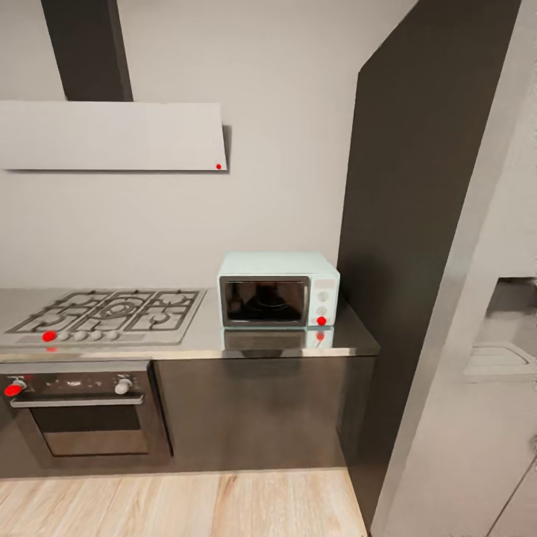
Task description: In the kitchen, take the popcorn bag from the countertop, put it into the microwave, and heat it until the popcorn is cooked so the cooked popcorn ends up inside the bag.
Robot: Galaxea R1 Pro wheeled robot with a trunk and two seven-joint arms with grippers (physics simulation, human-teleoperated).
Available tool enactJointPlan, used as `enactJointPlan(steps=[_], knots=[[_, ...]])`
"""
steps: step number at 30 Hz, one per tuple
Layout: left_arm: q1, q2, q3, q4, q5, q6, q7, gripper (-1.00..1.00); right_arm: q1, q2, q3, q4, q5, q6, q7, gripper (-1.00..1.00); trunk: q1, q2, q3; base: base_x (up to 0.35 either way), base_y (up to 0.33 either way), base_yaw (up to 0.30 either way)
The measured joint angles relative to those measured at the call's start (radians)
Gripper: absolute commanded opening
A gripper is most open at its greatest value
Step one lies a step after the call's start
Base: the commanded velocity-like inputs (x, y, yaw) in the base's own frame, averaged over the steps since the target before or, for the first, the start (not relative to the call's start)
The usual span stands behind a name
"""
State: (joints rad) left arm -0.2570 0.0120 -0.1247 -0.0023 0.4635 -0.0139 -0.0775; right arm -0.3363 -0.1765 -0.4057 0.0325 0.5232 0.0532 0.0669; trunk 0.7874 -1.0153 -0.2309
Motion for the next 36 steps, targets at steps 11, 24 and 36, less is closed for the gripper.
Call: enactJointPlan(steps=[11,24,36], knots=[[0.0,0.001,0.0,0.0,-0.001,0.0,-0.001,1.0,0.0,0.0,0.002,0.0,0.001,-0.004,0.0,1.0,0.0,0.0,0.0,0.081,0.0,-0.005],[0.0,0.003,0.001,0.0,0.0,0.0,0.0,1.0,0.0,0.001,0.002,0.0,0.002,-0.003,0.001,1.0,0.0,0.0,0.0,0.252,0.0,0.0],[0.0,0.003,0.001,0.0,0.002,0.0,0.0,1.0,0.0,0.001,0.002,0.0,0.002,-0.004,0.002,1.0,0.0,0.0,0.0,0.005,0.0,0.0]])
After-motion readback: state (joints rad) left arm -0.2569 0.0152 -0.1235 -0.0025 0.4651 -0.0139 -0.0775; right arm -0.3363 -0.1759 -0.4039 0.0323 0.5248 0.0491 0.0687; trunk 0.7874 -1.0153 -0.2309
